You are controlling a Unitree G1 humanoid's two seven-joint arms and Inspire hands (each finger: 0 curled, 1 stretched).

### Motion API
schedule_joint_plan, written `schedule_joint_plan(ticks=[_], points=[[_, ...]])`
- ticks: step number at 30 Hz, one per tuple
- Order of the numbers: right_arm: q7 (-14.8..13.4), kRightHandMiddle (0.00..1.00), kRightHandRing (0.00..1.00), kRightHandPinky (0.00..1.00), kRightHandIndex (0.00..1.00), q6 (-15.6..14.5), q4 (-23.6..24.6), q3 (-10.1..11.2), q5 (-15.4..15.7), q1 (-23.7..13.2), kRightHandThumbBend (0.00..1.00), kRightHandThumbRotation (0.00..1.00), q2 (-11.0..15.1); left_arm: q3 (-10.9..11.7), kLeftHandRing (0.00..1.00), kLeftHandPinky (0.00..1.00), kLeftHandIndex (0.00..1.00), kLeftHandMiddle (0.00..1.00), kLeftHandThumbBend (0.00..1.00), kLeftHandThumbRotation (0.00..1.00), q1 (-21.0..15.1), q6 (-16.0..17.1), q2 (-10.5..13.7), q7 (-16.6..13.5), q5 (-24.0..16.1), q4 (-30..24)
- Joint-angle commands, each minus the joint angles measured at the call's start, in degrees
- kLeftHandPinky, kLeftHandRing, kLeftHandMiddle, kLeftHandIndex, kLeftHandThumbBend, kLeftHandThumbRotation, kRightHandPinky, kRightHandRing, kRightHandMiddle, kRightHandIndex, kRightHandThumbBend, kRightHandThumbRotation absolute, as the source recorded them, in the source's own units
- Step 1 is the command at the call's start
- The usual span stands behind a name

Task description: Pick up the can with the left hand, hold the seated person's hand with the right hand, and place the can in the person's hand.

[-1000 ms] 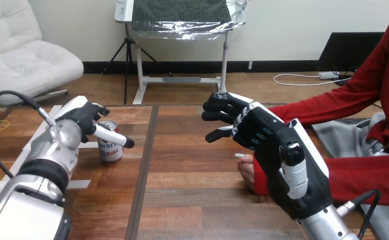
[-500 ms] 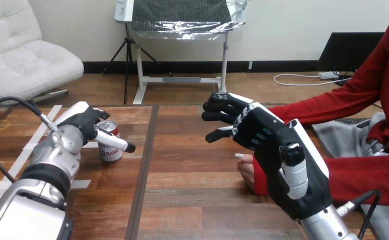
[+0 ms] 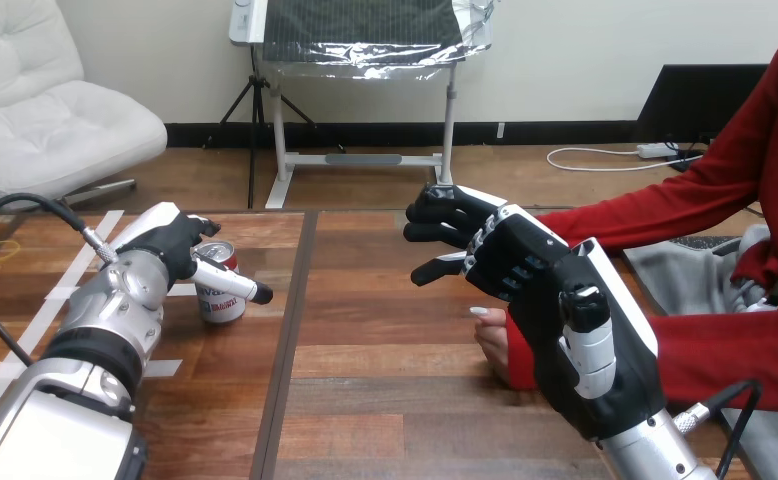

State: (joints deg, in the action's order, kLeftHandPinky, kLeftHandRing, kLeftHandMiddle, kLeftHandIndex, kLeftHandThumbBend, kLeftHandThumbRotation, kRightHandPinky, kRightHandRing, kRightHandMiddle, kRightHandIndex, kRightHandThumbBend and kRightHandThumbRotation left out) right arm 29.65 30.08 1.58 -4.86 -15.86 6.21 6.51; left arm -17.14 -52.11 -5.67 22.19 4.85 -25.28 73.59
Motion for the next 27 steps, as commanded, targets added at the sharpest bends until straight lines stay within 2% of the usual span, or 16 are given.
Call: schedule_joint_plan(ticks=[1,11,27], points=[[-0.3,0.8,0.79,0.63,0.8,0.9,2.0,0.0,-0.9,-1.9,0.88,1.0,-0.7,-0.3,0.92,0.8,0.91,0.93,0.88,0.27,-1.1,1.1,0.0,-1.3,-0.6,-0.8],[-0.3,0.8,0.79,0.63,0.79,1.0,1.9,0.0,-0.8,-2.0,0.89,1.0,-0.8,0.3,0.9,0.76,0.89,0.91,0.86,0.24,-0.8,1.0,-0.3,-2.2,0.0,-0.9],[-0.6,0.8,0.79,0.63,0.79,1.1,2.1,-0.1,-0.5,-1.9,0.89,1.0,-0.9,0.6,0.88,0.72,0.88,0.91,0.83,0.18,-1.1,0.0,-0.4,-1.5,0.5,-0.5]])
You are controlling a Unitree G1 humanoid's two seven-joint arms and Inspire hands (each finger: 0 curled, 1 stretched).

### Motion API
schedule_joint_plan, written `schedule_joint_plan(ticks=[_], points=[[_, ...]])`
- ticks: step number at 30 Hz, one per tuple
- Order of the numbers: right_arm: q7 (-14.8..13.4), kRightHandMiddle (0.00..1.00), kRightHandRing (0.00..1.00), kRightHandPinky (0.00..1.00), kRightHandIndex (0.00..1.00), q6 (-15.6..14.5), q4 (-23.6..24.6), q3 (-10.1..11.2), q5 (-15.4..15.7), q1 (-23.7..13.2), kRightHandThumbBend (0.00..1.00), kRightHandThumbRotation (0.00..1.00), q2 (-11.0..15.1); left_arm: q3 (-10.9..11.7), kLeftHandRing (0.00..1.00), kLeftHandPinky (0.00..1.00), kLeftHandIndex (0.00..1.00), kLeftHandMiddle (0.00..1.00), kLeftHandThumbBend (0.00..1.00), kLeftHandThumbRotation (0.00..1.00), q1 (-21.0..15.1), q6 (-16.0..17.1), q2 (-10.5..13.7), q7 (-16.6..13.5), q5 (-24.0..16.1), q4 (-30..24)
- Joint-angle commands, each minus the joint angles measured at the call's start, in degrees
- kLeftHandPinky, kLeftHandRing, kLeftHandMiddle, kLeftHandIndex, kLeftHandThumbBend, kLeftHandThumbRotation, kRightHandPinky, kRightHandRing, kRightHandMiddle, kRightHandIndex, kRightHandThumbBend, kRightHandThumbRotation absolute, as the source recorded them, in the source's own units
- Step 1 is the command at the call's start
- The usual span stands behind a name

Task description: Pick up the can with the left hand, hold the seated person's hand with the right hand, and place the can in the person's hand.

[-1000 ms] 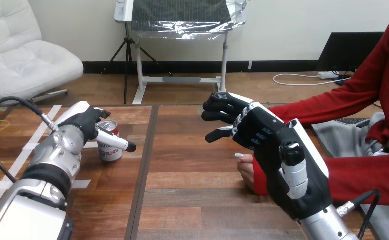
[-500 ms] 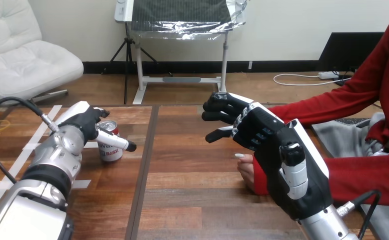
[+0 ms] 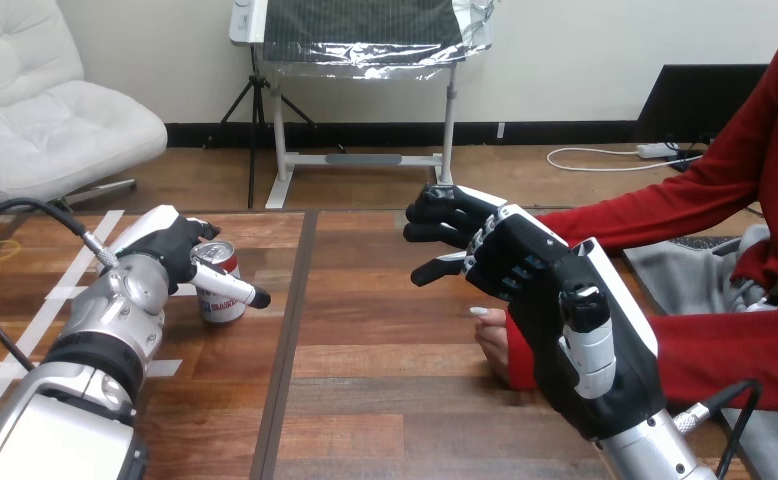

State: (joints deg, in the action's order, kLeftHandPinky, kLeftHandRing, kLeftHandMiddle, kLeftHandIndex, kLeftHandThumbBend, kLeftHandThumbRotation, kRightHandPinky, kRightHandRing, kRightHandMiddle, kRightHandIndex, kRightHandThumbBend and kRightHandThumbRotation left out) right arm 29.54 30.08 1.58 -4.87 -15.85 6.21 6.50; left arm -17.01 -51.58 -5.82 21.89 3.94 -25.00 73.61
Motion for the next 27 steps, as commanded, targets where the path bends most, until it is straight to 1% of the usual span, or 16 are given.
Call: schedule_joint_plan(ticks=[1,11,22,27], points=[[-0.5,0.8,0.79,0.63,0.79,1.0,2.1,-0.1,-0.5,-1.9,0.89,1.0,-0.9,0.5,0.87,0.72,0.88,0.91,0.83,0.18,-1.6,0.1,-0.1,-0.6,0.2,-0.5],[-0.3,0.8,0.79,0.63,0.79,0.5,2.3,-0.2,-1.0,-1.9,0.89,1.0,-0.8,1.1,0.86,0.71,0.86,0.9,0.82,0.12,-1.6,0.0,-0.1,-0.4,1.1,-0.4],[-0.3,0.8,0.79,0.63,0.79,0.8,2.1,-0.2,-0.9,-2.0,0.89,1.0,-0.8,1.0,0.78,0.63,0.82,0.84,0.8,0.06,-1.8,-0.7,-0.2,-0.5,1.2,-0.7],[-0.3,0.8,0.79,0.63,0.79,0.7,2.1,-0.2,-0.9,-2.0,0.89,1.0,-0.8,1.1,0.75,0.6,0.8,0.81,0.8,0.02,-1.7,-0.3,-0.1,-0.8,1.3,-0.7]])
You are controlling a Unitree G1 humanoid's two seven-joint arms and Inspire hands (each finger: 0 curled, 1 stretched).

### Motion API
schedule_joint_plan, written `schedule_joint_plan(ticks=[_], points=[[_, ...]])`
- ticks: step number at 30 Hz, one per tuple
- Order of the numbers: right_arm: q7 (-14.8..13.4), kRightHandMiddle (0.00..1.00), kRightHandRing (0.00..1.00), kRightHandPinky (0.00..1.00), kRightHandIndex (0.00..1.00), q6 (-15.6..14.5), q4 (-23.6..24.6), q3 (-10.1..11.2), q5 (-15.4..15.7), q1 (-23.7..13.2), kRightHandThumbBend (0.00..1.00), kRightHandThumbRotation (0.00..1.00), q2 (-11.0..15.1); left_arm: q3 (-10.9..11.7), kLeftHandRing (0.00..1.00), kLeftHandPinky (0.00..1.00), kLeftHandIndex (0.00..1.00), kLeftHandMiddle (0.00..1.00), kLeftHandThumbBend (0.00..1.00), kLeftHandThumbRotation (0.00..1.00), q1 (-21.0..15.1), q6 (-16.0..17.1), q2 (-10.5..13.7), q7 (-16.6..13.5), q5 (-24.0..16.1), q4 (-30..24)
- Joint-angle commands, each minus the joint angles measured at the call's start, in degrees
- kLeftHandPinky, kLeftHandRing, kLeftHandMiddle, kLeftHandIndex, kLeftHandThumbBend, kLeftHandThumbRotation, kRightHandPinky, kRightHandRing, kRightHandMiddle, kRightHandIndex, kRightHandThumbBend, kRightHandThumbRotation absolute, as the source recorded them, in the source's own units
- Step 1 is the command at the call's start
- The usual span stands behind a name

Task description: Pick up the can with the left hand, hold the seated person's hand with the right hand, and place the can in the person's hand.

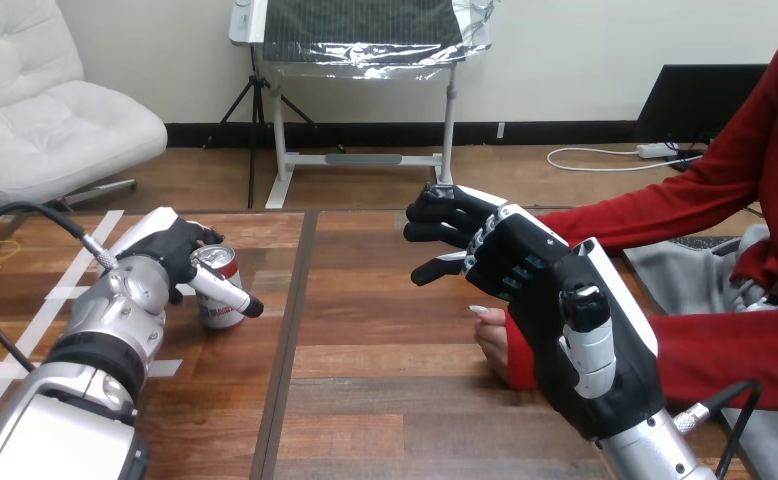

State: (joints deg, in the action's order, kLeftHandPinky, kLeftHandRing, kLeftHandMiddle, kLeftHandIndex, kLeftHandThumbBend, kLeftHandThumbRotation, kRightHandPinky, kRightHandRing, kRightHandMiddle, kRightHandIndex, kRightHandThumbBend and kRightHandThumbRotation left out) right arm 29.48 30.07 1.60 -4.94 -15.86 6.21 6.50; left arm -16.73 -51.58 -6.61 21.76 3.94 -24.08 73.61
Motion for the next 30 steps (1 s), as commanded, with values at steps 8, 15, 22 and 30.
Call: schedule_joint_plan(ticks=[8,15,22,30], points=[[-0.3,0.8,0.78,0.63,0.79,0.8,2.2,-0.1,-0.8,-2.0,0.89,1.0,-0.8,0.6,0.68,0.54,0.76,0.76,0.79,0.0,-1.6,0.7,0.1,-1.4,0.0,-0.9],[-0.2,0.8,0.78,0.63,0.79,0.8,2.3,-0.1,-1.0,-1.9,0.89,1.0,-0.8,0.2,0.61,0.49,0.71,0.69,0.78,0.0,-1.5,0.5,0.0,-2.7,-0.5,-0.9],[-0.4,0.8,0.78,0.63,0.79,0.7,2.3,-0.1,-0.8,-1.8,0.89,1.0,-0.8,0.0,0.55,0.44,0.68,0.64,0.76,0.0,-1.5,0.3,0.0,-3.6,-0.8,-0.8],[-0.4,0.8,0.78,0.63,0.79,0.9,2.4,-0.1,-0.8,-1.8,0.89,1.0,-0.8,-0.1,0.49,0.4,0.65,0.58,0.74,0.0,-1.4,0.6,0.1,-4.4,-1.0,-0.8]])
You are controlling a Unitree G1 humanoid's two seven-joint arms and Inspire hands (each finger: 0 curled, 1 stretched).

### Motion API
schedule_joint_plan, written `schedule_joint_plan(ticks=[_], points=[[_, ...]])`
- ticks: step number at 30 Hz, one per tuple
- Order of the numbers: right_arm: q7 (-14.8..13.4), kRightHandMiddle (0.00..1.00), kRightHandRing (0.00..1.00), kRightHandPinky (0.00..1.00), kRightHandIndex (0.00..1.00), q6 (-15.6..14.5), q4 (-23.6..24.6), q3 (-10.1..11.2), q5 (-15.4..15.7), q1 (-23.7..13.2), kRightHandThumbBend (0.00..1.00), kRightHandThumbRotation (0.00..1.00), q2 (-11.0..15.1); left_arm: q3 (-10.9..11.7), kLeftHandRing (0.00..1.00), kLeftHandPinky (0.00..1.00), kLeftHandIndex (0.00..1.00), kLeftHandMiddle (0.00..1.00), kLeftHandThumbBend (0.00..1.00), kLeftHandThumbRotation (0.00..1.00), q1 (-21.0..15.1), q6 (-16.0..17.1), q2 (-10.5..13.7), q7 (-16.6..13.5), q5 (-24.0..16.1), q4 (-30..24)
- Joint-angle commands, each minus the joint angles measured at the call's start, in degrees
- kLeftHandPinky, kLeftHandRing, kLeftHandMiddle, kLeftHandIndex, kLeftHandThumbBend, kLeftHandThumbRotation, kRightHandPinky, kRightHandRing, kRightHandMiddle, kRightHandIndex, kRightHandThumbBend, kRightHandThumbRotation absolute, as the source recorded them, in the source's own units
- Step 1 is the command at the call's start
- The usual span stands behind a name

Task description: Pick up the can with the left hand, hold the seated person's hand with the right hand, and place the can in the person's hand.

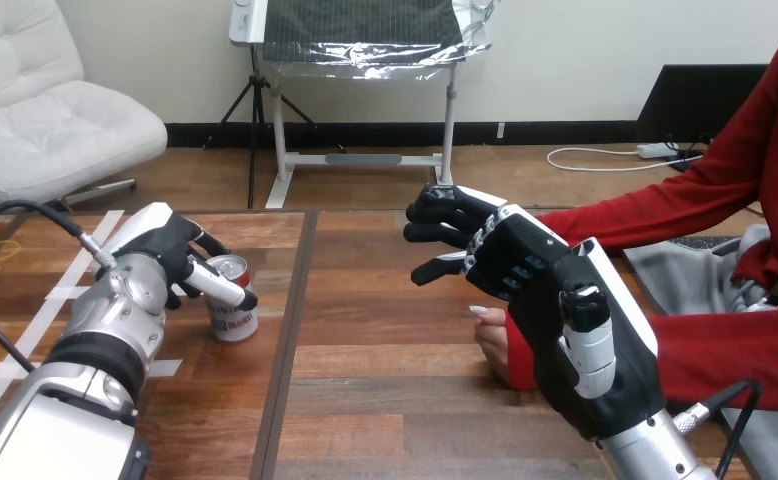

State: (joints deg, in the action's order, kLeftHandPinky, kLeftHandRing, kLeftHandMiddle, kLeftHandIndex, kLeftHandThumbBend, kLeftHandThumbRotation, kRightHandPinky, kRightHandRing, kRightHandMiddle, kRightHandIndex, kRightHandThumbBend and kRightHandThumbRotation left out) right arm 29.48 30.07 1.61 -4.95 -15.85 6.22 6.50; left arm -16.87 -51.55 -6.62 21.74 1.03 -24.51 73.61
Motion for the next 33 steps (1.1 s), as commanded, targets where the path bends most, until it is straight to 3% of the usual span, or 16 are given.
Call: schedule_joint_plan(ticks=[1,22,33], points=[[-0.4,0.8,0.78,0.63,0.79,0.9,2.4,-0.1,-0.8,-1.8,0.89,1.0,-0.8,0.0,0.49,0.4,0.64,0.58,0.74,0.0,-1.4,0.6,0.1,-1.5,-0.6,-0.8],[-0.3,0.8,0.79,0.63,0.79,0.4,2.8,-0.2,-1.2,-1.4,0.89,1.0,-0.8,0.4,0.41,0.32,0.55,0.48,0.68,0.0,-0.8,1.0,0.0,-4.1,-0.2,-0.9],[-0.6,0.8,0.79,0.63,0.79,0.8,2.6,-0.2,-0.7,-1.5,0.89,1.0,-0.9,0.7,0.43,0.36,0.51,0.5,0.66,0.0,-0.5,1.5,-0.1,-5.8,0.1,-1.1]])
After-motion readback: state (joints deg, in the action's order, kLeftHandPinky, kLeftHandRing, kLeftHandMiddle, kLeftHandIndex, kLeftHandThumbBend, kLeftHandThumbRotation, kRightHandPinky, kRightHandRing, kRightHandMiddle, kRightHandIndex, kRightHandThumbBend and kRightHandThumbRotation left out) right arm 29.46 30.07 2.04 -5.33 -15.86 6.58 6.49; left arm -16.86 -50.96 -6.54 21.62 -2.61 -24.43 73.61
